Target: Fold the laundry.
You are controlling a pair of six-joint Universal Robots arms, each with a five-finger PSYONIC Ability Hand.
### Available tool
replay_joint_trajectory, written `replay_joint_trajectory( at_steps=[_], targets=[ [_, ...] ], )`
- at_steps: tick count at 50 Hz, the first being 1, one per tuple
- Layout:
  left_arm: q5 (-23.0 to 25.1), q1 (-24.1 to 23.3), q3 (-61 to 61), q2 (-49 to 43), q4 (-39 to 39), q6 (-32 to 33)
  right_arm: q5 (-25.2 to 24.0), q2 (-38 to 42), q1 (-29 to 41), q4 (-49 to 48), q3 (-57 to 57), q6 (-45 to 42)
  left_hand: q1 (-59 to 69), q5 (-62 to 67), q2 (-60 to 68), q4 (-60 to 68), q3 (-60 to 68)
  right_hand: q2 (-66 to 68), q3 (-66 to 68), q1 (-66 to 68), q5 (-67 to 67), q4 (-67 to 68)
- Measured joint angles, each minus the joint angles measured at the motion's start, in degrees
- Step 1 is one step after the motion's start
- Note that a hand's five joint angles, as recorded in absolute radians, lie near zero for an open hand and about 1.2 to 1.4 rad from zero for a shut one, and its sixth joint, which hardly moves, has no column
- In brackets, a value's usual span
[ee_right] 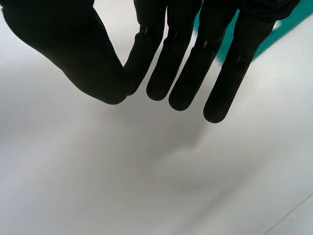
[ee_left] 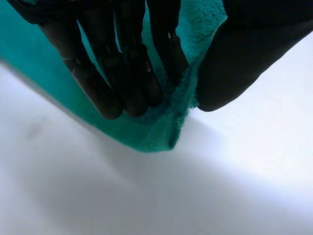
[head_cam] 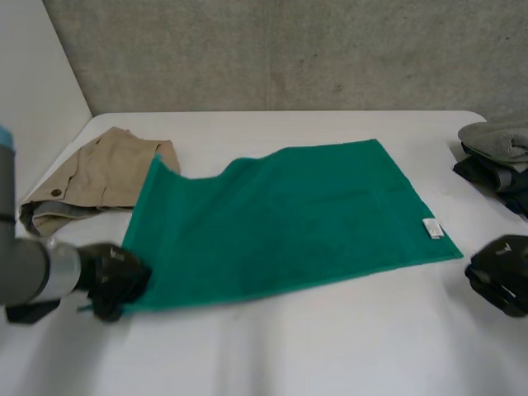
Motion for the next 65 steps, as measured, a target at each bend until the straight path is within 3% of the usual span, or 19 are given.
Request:
replay_joint_trajectory(
  at_steps=[7,11,15,22,29,36,40,45,56,60,61,65],
  targets=[
    [2.4,3.0,-5.5,2.3,-1.7,6.3,0.8,-1.5,-1.6,3.4,0.9,-2.4,0.0,0.0,0.0,0.0,0.0,0.0,0.0,0.0,0.0,0.0],
    [3.1,2.5,-2.9,2.1,-0.2,5.0,-1.7,-1.4,-0.4,-0.4,1.0,0.9,0.0,0.0,0.0,0.0,0.0,-0.4,-1.1,0.0,-0.4,-1.5],
    [3.7,0.5,3.7,1.6,2.2,-1.3,-5.0,-1.4,1.9,-9.3,1.9,9.7,0.0,0.0,0.0,0.0,0.0,-25.7,-25.5,-23.9,-25.4,-25.8],
    [3.1,-4.6,19.9,-0.6,4.7,-15.4,-6.7,-2.8,6.7,-26.4,6.1,29.3,0.0,0.0,0.0,0.0,0.0,-40.4,-40.7,-38.3,-41.2,-40.8],
    [-2.0,-8.8,38.4,-8.3,5.3,-24.4,-2.5,-4.3,15.9,-37.8,10.5,47.7,0.0,0.0,0.0,0.0,0.0,-43.2,-43.6,-41.3,-45.6,-45.3],
    [-10.1,-9.7,53.7,-18.9,4.3,-25.8,6.8,-0.8,25.9,-45.7,11.1,57.3,0.0,0.0,0.0,0.0,0.0,-43.3,-43.6,-41.6,-45.8,-45.4],
    [-13.4,-9.2,59.5,-23.7,3.8,-25.6,12.1,1.9,29.2,-49.8,9.7,57.5,0.0,0.0,0.0,0.0,0.0,-43.2,-43.5,-41.3,-43.2,-44.5],
    [-14.8,-8.2,62.3,-26.9,3.7,-25.2,15.3,4.6,30.0,-52.7,7.1,55.2,0.0,0.0,0.0,0.0,0.0,-40.6,-41.2,-38.4,-39.6,-41.0],
    [-12.9,-6.5,59.2,-27.8,4.1,-24.9,15.9,12.2,25.9,-53.5,-1.4,49.2,0.0,0.0,0.0,0.0,0.0,-24.5,-25.0,-22.4,-24.5,-25.6],
    [-12.3,-6.2,57.1,-27.2,4.5,-24.9,16.0,14.7,23.7,-53.2,-4.6,47.1,0.0,0.0,0.0,0.0,0.0,-9.7,-11.1,-8.1,-10.7,-11.7],
    [-12.0,-6.0,56.1,-26.7,4.6,-24.8,15.9,15.3,22.8,-53.0,-5.6,46.3,0.0,0.0,0.0,0.0,0.0,-1.1,-2.0,-0.2,-1.9,-2.6],
    [-11.6,-5.9,54.2,-25.6,4.7,-24.8,15.7,15.3,21.3,-52.3,-6.4,45.1,0.0,0.0,0.0,0.0,0.0,0.0,-0.1,-0.2,-0.7,0.0]
  ],
)
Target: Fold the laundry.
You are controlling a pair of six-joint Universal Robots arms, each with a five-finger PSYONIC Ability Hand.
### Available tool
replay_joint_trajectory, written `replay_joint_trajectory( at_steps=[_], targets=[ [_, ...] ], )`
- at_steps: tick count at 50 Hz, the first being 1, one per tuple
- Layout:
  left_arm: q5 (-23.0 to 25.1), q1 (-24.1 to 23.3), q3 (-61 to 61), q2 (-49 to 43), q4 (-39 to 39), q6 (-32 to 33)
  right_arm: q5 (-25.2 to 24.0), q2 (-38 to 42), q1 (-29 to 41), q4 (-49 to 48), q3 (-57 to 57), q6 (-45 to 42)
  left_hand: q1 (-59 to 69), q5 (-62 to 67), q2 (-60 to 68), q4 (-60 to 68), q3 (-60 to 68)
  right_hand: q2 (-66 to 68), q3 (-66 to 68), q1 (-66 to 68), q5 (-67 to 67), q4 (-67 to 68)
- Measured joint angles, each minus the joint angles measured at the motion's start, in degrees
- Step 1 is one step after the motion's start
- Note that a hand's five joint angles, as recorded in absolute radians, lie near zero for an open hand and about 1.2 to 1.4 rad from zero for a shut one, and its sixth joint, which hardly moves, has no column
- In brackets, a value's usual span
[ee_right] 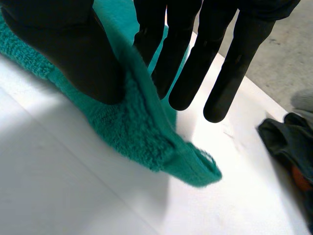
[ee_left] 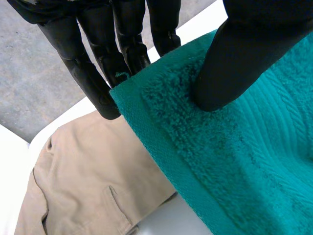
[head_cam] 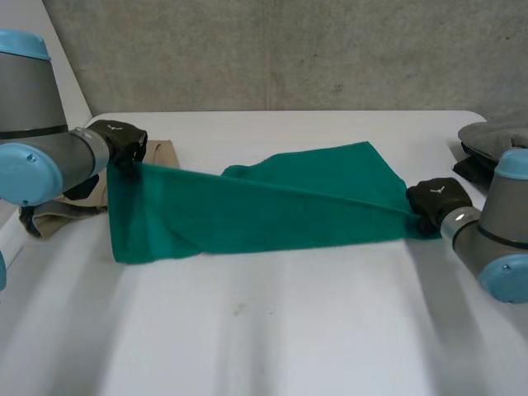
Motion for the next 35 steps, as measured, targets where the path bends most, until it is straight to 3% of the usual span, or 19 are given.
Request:
replay_joint_trajectory(
  at_steps=[5,11,19,20,23,29,35],
  targets=[
    [1.6,0.1,-5.5,3.9,-0.7,0.0,-1.8,-2.6,-2.6,2.3,0.7,-1.6,0.0,0.0,0.0,0.0,0.0,0.0,0.0,0.0,0.0,0.0],
    [6.1,0.3,-17.3,11.4,-3.3,0.7,-9.0,-10.2,-9.4,13.2,3.7,-10.0,0.0,0.0,0.0,0.0,0.0,0.0,0.0,0.0,0.0,0.0],
    [15.9,2.2,-43.2,24.1,-9.0,10.1,-13.7,-21.0,-22.1,40.0,8.1,-36.3,0.0,0.0,0.0,0.0,0.0,0.0,0.0,0.0,0.0,0.1],
    [15.9,2.2,-43.2,24.1,-9.0,10.1,-13.7,-21.0,-22.1,40.0,8.1,-36.3,0.0,0.0,0.0,0.0,0.0,0.0,0.0,0.0,0.0,0.1],
    [18.3,4.1,-54.6,28.0,-9.9,17.9,-14.0,-23.3,-25.8,48.1,9.8,-45.8,0.0,0.0,0.0,0.0,0.0,0.0,0.1,0.0,0.0,0.1],
    [18.5,5.6,-58.6,28.2,-8.2,24.0,-14.1,-22.7,-25.6,46.1,10.2,-46.4,0.0,0.0,0.0,0.0,0.0,0.0,0.1,0.0,0.8,0.1],
    [17.1,4.2,-48.7,23.5,-3.8,19.7,-14.0,-18.8,-21.3,35.1,7.2,-39.5,0.0,0.0,0.0,0.0,0.0,0.0,0.1,0.0,1.0,0.2]
  ],
)
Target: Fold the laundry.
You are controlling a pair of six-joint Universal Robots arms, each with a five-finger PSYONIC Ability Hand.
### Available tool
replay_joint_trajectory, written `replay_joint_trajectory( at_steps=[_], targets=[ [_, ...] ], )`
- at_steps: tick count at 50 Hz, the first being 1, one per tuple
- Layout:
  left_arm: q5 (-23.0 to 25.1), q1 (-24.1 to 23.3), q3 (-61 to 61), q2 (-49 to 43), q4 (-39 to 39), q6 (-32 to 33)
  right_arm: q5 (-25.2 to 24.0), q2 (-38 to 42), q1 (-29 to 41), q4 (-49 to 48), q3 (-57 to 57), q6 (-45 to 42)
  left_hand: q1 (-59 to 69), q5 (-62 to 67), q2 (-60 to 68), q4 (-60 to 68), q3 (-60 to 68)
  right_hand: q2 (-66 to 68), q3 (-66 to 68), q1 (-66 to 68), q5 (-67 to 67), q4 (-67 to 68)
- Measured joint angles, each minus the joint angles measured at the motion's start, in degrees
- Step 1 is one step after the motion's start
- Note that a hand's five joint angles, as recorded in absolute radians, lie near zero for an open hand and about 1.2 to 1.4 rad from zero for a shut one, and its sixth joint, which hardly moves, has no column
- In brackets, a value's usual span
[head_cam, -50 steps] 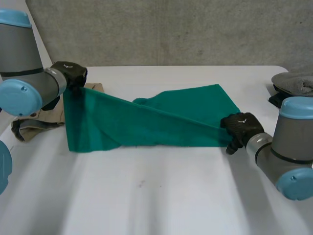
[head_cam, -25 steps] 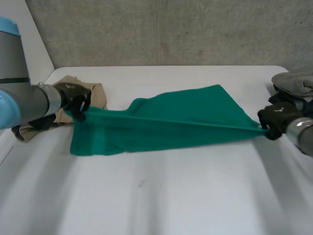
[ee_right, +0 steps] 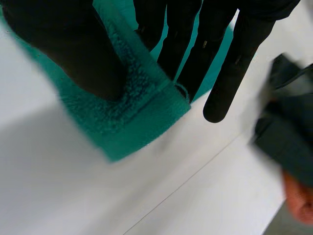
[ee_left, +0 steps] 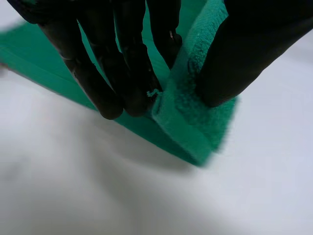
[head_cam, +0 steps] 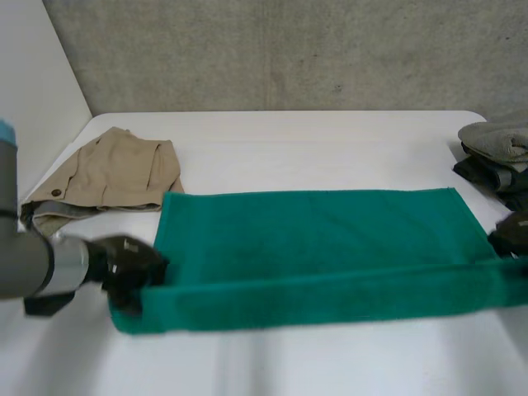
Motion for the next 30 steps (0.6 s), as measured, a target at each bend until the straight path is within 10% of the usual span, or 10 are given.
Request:
replay_joint_trajectory(
  at_steps=[23,30],
  targets=[
    [-16.2,-11.5,56.4,-34.8,7.6,-10.4,9.8,24.7,14.0,-33.4,-25.8,18.3,-1.0,-0.7,-1.3,-1.0,-1.0,-12.3,-12.5,-11.4,-12.1,-12.7],
    [-18.5,-14.0,64.0,-40.4,12.6,-10.3,15.6,32.9,15.6,-31.9,-35.7,18.8,-56.4,-52.4,-54.5,-55.1,-54.2,-55.0,-55.3,-52.7,-54.8,-55.1]
  ],
)
